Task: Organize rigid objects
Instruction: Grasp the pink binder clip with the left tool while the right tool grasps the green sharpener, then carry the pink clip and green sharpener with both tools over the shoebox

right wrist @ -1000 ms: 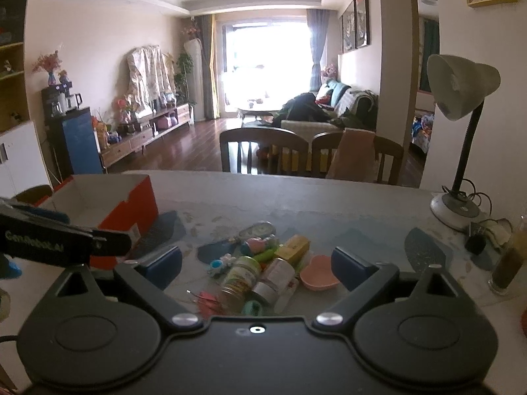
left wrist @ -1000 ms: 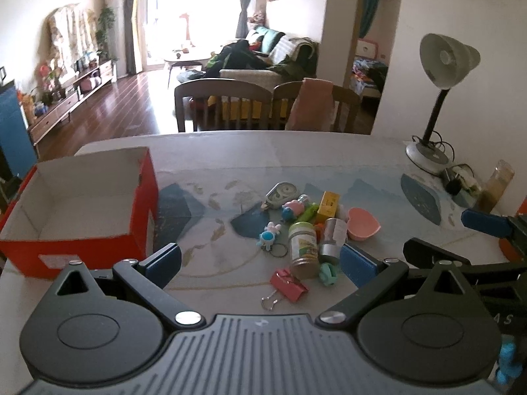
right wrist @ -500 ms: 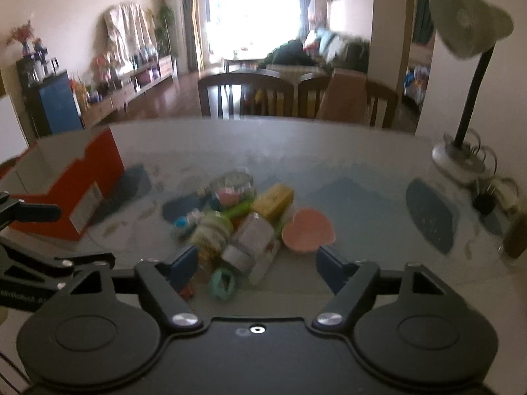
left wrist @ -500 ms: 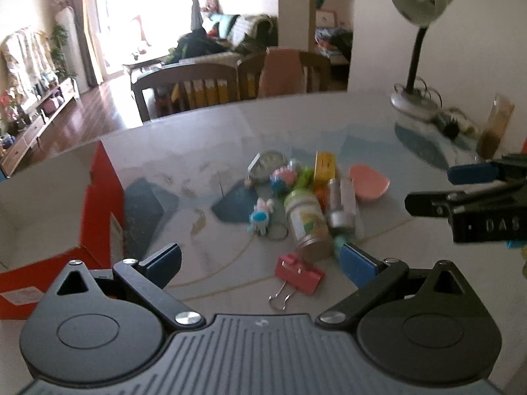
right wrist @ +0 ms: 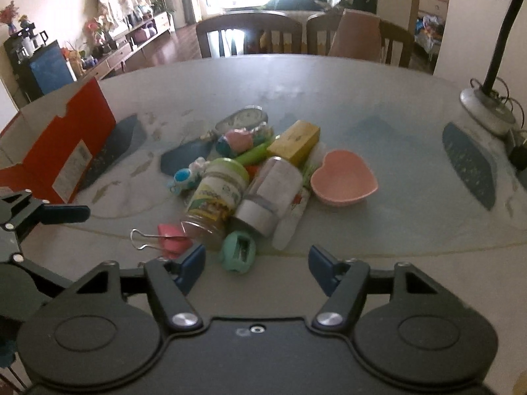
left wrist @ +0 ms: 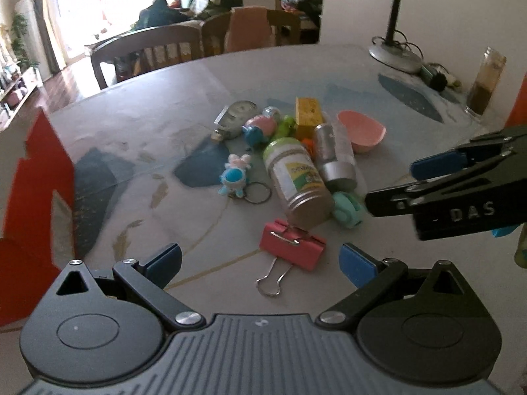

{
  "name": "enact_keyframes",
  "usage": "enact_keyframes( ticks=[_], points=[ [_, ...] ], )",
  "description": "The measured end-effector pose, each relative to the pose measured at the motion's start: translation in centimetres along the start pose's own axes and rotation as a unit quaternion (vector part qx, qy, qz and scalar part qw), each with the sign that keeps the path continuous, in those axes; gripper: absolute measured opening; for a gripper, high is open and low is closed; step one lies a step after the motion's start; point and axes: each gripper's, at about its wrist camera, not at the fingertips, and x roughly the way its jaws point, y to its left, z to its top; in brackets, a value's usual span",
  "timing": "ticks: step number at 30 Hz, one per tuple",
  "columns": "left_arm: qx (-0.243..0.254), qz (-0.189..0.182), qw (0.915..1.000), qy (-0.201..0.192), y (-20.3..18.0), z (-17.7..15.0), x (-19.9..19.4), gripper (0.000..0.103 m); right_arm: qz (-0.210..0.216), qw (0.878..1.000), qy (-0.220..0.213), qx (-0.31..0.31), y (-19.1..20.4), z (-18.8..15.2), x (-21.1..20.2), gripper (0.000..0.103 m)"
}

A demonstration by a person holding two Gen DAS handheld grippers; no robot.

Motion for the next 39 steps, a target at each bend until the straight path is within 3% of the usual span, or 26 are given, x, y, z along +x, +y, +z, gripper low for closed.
enact_keyframes(
  ticks=[6, 11, 19, 23, 26, 39],
  points=[
    [0.049, -0.016, 0.9986, -0.007, -0.9, -0.1, 1.5, 0.102, 0.001, 0.999, 0.031, 0.011, 0.4, 0.1, 2.5, 0.059],
    [0.067, -0.021, 0.9975, -0.007, -1.1, -0.2, 2.4, 0.092, 0.008, 0.998, 0.050, 0.028, 0.2, 0.3, 3.8, 0.050],
    [0.084, -0.038, 0.9957, 0.000, -1.6, 0.3, 3.4, 0.063, 0.017, 0.998, 0.057, 0.032, 0.4, 0.7, 4.4, 0.040],
    [0.078, -0.049, 0.9957, 0.007, -1.5, 0.4, 3.8, 0.054, 0.014, 0.998, 0.053, 0.025, 0.6, 0.8, 4.4, 0.033],
    [0.076, -0.048, 0.9959, 0.009, -1.5, 0.3, 3.8, 0.053, 0.016, 0.998, 0.053, 0.024, 0.7, 0.7, 4.4, 0.028],
    [0.023, -0.029, 0.9991, 0.022, -0.8, -0.2, 2.0, 0.053, 0.017, 0.999, 0.042, 0.030, 0.4, 0.0, 2.9, 0.028]
  ],
)
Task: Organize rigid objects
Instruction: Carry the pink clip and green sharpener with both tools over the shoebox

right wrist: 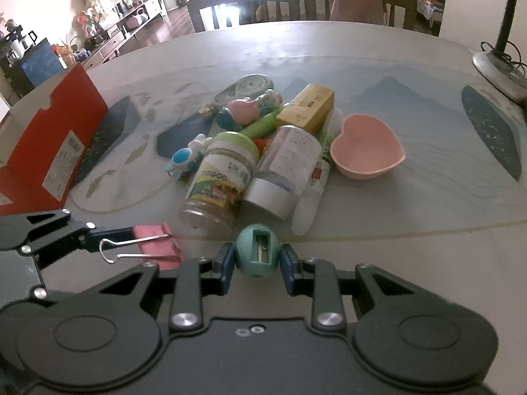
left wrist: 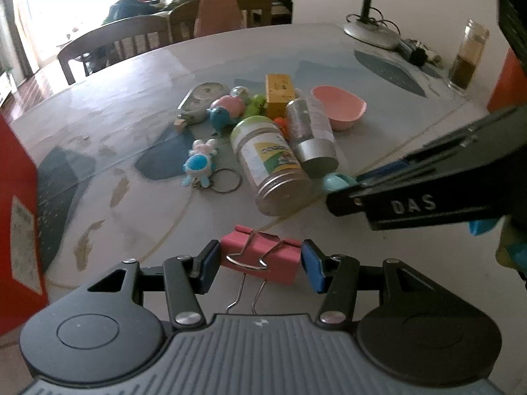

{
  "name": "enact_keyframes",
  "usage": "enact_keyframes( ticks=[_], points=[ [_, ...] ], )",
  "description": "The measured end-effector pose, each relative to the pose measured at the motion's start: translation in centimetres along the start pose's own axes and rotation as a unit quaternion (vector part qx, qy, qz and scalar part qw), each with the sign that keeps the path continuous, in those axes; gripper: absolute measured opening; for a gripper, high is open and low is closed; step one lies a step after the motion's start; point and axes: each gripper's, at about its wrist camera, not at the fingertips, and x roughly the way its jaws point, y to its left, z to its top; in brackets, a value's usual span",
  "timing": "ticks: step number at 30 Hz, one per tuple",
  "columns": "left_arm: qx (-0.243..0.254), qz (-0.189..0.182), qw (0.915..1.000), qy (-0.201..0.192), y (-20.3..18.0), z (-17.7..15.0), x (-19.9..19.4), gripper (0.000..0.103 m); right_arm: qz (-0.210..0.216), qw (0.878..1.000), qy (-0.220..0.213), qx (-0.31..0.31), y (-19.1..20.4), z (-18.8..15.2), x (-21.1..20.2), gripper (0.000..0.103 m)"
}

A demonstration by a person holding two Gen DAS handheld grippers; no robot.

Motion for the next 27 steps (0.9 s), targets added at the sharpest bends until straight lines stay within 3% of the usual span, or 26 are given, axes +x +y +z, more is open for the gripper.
enact_keyframes(
  ticks=[10, 17, 27],
  points=[
    [-0.084, 0.023, 0.9959, -0.028, 1.8, 0.1, -4.6, 0.053, 0.024, 0.999, -0.027, -0.022, 1.5, -0.3, -4.2, 0.028],
    [-0.145, 0.049, 0.9867, -0.054, 3.7, 0.0, -8.7, 0.053, 0.050, 0.996, -0.052, -0.052, 3.3, 0.3, -7.6, 0.028],
    [-0.195, 0.086, 0.9739, -0.079, 5.5, -1.0, -14.1, 0.053, 0.089, 0.989, -0.072, -0.096, 6.5, 0.8, -11.1, 0.028]
  ],
)
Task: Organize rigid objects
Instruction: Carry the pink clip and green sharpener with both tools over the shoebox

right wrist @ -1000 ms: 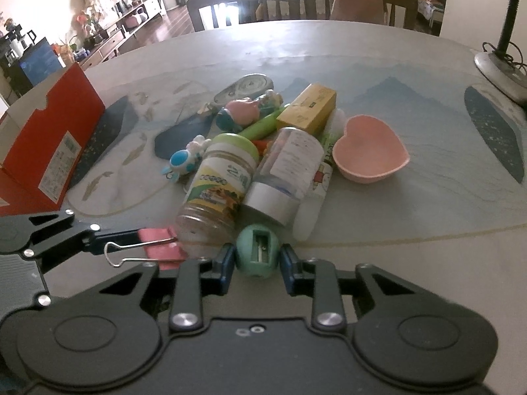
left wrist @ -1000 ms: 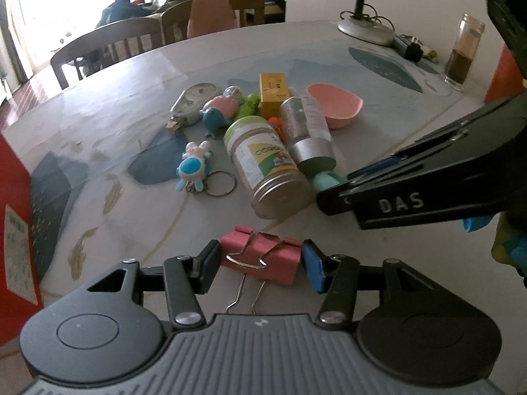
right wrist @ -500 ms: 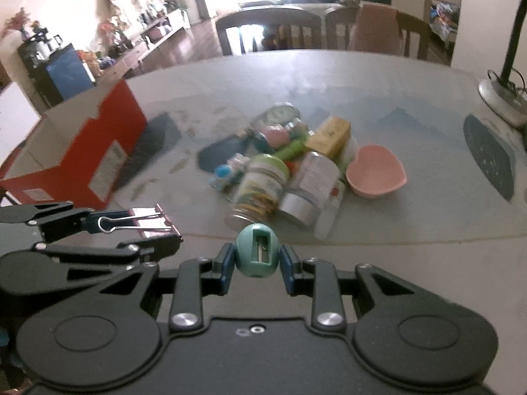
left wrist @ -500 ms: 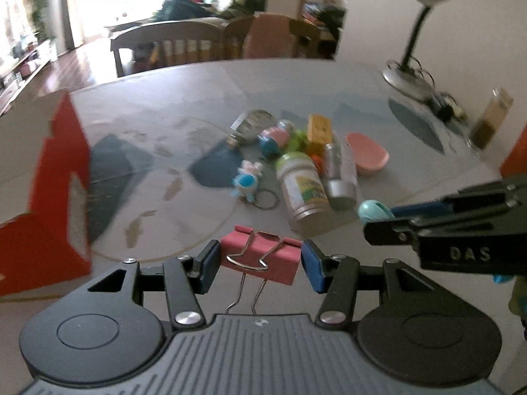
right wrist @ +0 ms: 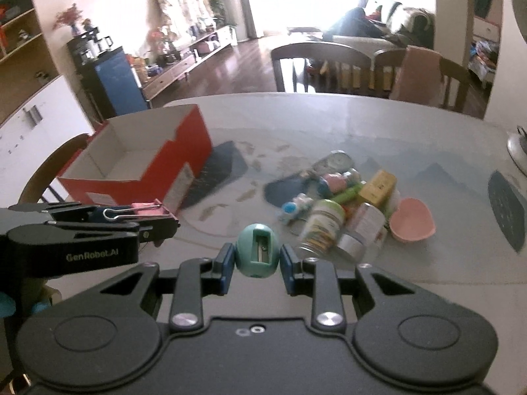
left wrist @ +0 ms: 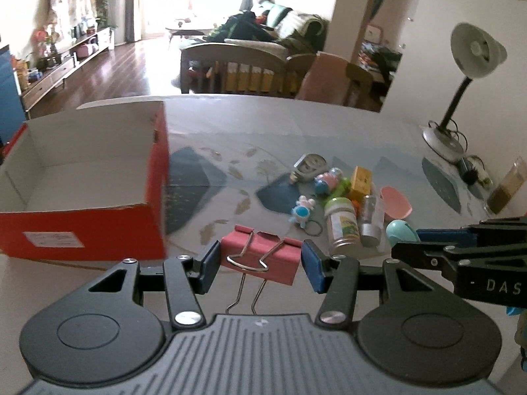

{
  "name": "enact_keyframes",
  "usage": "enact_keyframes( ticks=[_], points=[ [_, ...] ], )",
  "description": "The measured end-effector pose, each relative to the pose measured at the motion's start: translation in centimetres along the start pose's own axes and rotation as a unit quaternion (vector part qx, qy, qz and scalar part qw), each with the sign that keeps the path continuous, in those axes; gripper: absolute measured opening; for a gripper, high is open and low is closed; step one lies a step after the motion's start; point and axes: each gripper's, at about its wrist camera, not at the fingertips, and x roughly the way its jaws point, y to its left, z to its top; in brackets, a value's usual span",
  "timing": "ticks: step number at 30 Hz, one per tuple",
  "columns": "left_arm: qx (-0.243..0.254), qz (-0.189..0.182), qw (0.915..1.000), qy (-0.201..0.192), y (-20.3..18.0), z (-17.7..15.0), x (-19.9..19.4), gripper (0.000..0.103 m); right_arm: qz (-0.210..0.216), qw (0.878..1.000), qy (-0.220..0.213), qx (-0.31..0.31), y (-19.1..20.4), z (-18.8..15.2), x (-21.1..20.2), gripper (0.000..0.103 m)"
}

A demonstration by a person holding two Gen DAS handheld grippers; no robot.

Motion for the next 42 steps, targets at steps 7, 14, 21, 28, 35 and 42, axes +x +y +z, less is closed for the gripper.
enact_keyframes(
  ticks=[7, 14, 21, 28, 35, 42],
  points=[
    [-0.017, 0.002, 0.9998, -0.014, 2.4, 0.9, -2.3, 0.053, 0.017, 1.000, -0.013, -0.018, 3.0, 1.5, -0.5, 0.028],
    [-0.013, 0.004, 0.9997, -0.022, 6.9, 2.2, -3.3, 0.053, 0.027, 0.999, -0.024, -0.031, 7.2, 3.8, 1.0, 0.028],
    [-0.014, 0.013, 0.9996, -0.021, 12.7, 3.7, -3.2, 0.053, 0.027, 0.999, -0.022, -0.041, 12.2, 6.0, 4.6, 0.028],
    [-0.017, 0.018, 0.9996, -0.013, 18.5, 5.3, -2.1, 0.053, 0.020, 0.998, -0.016, -0.051, 16.4, 8.0, 8.6, 0.028],
    [-0.021, 0.021, 0.9993, 0.022, 23.7, 6.5, 0.7, 0.053, 0.018, 0.998, 0.001, -0.053, 19.2, 9.4, 13.0, 0.028],
    [0.005, 0.024, 0.9988, 0.042, 26.6, 8.2, 3.4, 0.053, -0.011, 0.997, 0.032, -0.063, 21.1, 10.0, 17.9, 0.028]
  ],
)
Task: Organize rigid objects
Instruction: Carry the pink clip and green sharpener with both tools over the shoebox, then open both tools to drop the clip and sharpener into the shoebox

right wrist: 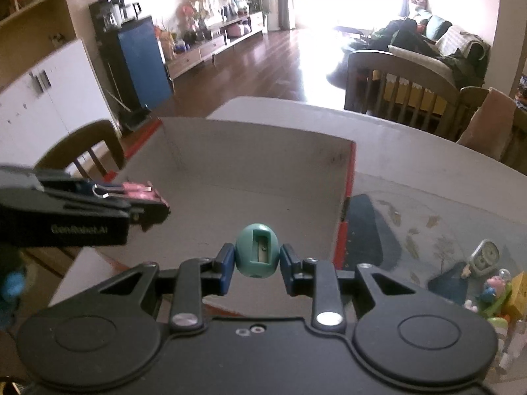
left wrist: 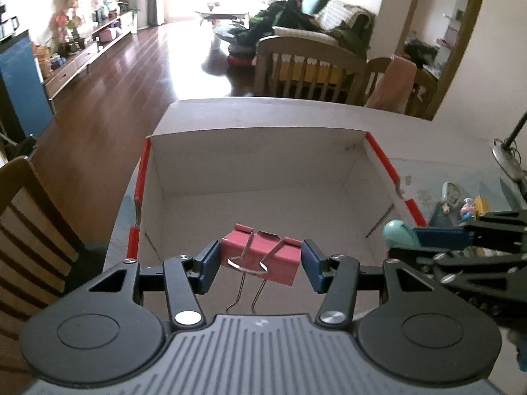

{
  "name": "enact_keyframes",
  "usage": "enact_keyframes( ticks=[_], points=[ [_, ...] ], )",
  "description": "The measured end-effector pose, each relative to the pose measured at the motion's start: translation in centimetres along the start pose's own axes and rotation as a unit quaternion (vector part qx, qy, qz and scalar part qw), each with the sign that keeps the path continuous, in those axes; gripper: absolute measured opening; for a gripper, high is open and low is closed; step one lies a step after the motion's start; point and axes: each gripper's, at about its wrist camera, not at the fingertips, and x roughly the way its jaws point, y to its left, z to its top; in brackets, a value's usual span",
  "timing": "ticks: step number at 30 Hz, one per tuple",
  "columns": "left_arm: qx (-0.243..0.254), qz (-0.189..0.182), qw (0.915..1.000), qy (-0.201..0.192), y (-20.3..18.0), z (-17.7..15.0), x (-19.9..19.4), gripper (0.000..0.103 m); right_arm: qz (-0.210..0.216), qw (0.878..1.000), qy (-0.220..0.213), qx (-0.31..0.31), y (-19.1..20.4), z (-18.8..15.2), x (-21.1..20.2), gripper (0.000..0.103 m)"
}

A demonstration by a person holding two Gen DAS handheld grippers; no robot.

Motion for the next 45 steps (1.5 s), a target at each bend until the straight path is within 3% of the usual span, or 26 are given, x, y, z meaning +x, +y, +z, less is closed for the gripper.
enact_keyframes(
  ticks=[8, 16, 29, 36, 45],
  points=[
    [0.055, -0.001, 0.9979, 0.034, 0.1, 2.2, 4.2, 0.053, -0.021, 0.999, 0.033, -0.017, 1.2, 0.3, 4.2, 0.028],
    [0.086, -0.003, 0.9911, 0.102, 0.4, 2.2, 8.7, 0.053, -0.018, 0.997, 0.077, -0.012, 1.3, 0.3, 7.1, 0.028],
    [0.079, -0.009, 0.9743, 0.211, 1.2, 1.2, 11.9, 0.053, -0.027, 0.991, 0.133, -0.015, 2.1, -1.0, 9.1, 0.030],
    [0.078, -0.006, 0.9714, 0.224, 1.1, 0.7, 11.6, 0.057, -0.023, 0.991, 0.130, -0.013, 1.8, -0.7, 8.5, 0.035],
    [0.069, -0.007, 0.9781, 0.196, 1.7, 0.3, 8.8, 0.058, -0.016, 0.994, 0.109, -0.006, 1.9, -0.3, 6.7, 0.041]
  ],
)
